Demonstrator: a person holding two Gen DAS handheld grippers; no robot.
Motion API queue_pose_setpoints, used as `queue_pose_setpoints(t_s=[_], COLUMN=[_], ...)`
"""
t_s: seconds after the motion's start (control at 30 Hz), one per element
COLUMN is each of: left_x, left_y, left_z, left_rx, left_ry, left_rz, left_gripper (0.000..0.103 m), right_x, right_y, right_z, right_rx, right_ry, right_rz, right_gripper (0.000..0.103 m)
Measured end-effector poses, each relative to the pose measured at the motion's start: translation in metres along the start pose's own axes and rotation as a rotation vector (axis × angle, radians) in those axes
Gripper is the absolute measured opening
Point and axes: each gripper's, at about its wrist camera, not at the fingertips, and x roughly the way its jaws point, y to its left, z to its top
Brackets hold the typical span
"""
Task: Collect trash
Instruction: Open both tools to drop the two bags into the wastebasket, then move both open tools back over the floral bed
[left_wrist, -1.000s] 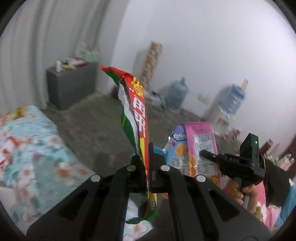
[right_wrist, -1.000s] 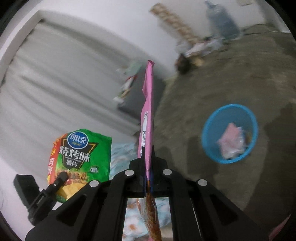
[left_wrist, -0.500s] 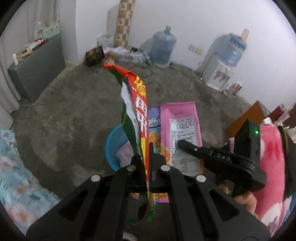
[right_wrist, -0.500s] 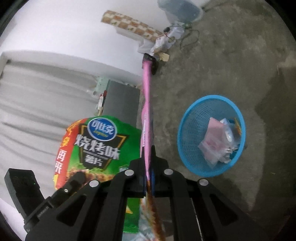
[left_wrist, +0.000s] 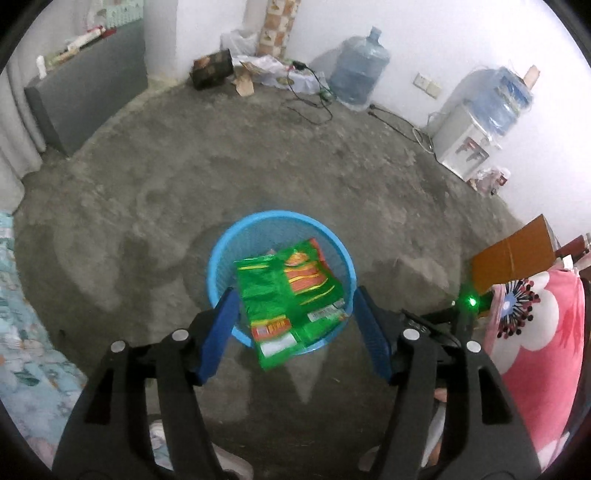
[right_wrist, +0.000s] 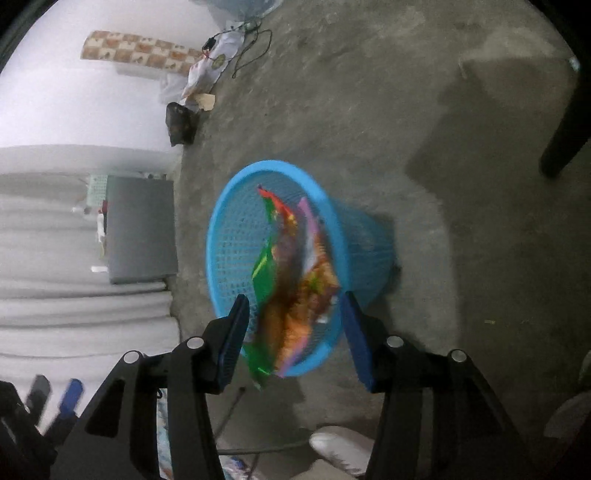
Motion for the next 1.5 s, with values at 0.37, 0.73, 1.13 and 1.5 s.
queue_pose_setpoints(t_s=[0.37, 0.73, 1.13, 1.5], left_x=[-0.154, -0.314, -0.412, -0.445], left_y=[0.021, 0.104, 0.201, 0.275], left_z=[-0.031, -0.162, -0.326, -0.429], left_rx=[-0.056, -0.255, -0.536, -0.817], left_ry=[-0.166, -0.386, -0.563, -0.655], left_rz=[0.017, 0.235, 0.396, 0.365], left_gripper=[0.075, 0.083, 0.083, 0.083], right_x=[-0.051, -0.092, -0.098, -0.01], right_y=[0.086, 0.211, 0.323, 0.435], right_z=[-0.013, -0.116, -0.278, -0.435], right_rx=[-0.258, -0.783, -1.066, -1.021], right_ry=[-0.133, -0.064, 0.204, 0.564], right_rz=[0.005, 0.011, 0.165, 0.279], right_gripper=[0.063, 0.076, 0.076, 0.076])
